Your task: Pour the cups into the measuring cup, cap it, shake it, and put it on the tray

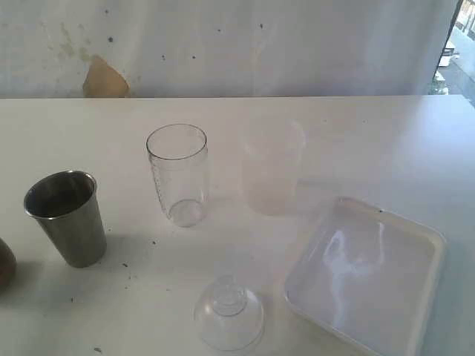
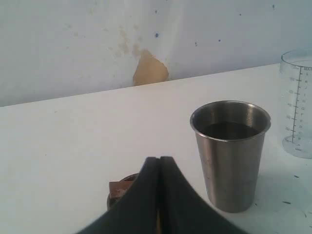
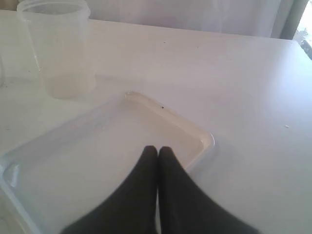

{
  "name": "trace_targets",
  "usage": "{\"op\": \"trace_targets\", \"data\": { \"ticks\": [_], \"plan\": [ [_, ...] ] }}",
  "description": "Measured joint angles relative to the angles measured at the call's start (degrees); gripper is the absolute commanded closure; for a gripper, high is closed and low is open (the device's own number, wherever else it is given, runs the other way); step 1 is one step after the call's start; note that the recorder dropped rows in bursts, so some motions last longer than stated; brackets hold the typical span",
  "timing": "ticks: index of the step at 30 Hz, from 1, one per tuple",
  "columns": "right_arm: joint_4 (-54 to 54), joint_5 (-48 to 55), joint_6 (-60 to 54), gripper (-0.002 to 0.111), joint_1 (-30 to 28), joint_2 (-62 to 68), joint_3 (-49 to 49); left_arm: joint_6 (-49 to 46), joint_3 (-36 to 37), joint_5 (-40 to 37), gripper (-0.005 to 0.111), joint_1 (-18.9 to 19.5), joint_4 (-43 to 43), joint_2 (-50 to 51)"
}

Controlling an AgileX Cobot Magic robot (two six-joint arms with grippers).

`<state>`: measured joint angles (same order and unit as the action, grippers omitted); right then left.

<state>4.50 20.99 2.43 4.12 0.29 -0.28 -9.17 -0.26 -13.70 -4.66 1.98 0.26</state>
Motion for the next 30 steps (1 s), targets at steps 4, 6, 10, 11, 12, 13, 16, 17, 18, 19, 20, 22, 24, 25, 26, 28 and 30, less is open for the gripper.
{"op": "trace_targets", "data": {
  "ticks": [4,6,10,11,12,13,16,17,18,19,20,22,24,25,26,28,30],
  "plan": [
    [0.00,0.00,0.00,0.108,0.00,0.00,0.00,0.00,0.00,0.00,0.107,0.00,0.00,0.00],
    [0.00,0.00,0.00,0.108,0.00,0.00,0.00,0.00,0.00,0.00,0.107,0.00,0.00,0.00],
    [0.00,0.00,0.00,0.108,0.00,0.00,0.00,-0.21,0.00,0.00,0.107,0.00,0.00,0.00],
    [0.00,0.00,0.00,0.108,0.00,0.00,0.00,-0.54,0.00,0.64,0.107,0.00,0.00,0.00],
    [0.00,0.00,0.00,0.108,0.00,0.00,0.00,-0.66,0.00,1.90,0.107,0.00,0.12,0.00],
    [0.00,0.00,0.00,0.108,0.00,0.00,0.00,-0.66,0.00,3.93,0.107,0.00,0.77,0.00],
    [0.00,0.00,0.00,0.108,0.00,0.00,0.00,1.03,0.00,11.48,0.107,0.00,5.39,0.00],
    [0.00,0.00,0.00,0.108,0.00,0.00,0.00,1.51,0.00,14.47,0.107,0.00,6.86,0.00],
    [0.00,0.00,0.00,0.108,0.00,0.00,0.00,1.79,0.00,17.00,0.107,0.00,7.65,0.00],
    [0.00,0.00,0.00,0.108,0.00,0.00,0.00,2.23,0.00,20.04,0.107,0.00,8.43,0.00],
    [0.00,0.00,0.00,0.108,0.00,0.00,0.00,3.06,0.00,22.72,0.107,0.00,8.84,0.00],
    [0.00,0.00,0.00,0.108,0.00,0.00,0.00,5.48,0.00,26.20,0.106,0.00,9.44,0.00],
    [0.00,0.00,0.00,0.108,0.00,0.00,0.00,7.68,0.00,27.06,0.098,0.00,9.58,0.00],
    [0.00,0.00,0.00,0.108,0.00,0.00,0.00,8.60,0.00,27.06,0.090,0.00,9.58,0.00],
    [0.00,0.00,0.00,0.108,0.00,0.00,0.00,9.17,0.00,26.52,0.068,0.00,9.72,0.00],
    [0.00,0.00,0.00,0.108,0.00,0.00,0.00,11.14,0.00,24.31,0.027,0.00,9.83,0.00],
    [0.00,0.00,0.00,0.108,0.00,0.00,0.00,12.01,0.00,23.59,0.002,0.00,9.83,0.00]
  ]
}}
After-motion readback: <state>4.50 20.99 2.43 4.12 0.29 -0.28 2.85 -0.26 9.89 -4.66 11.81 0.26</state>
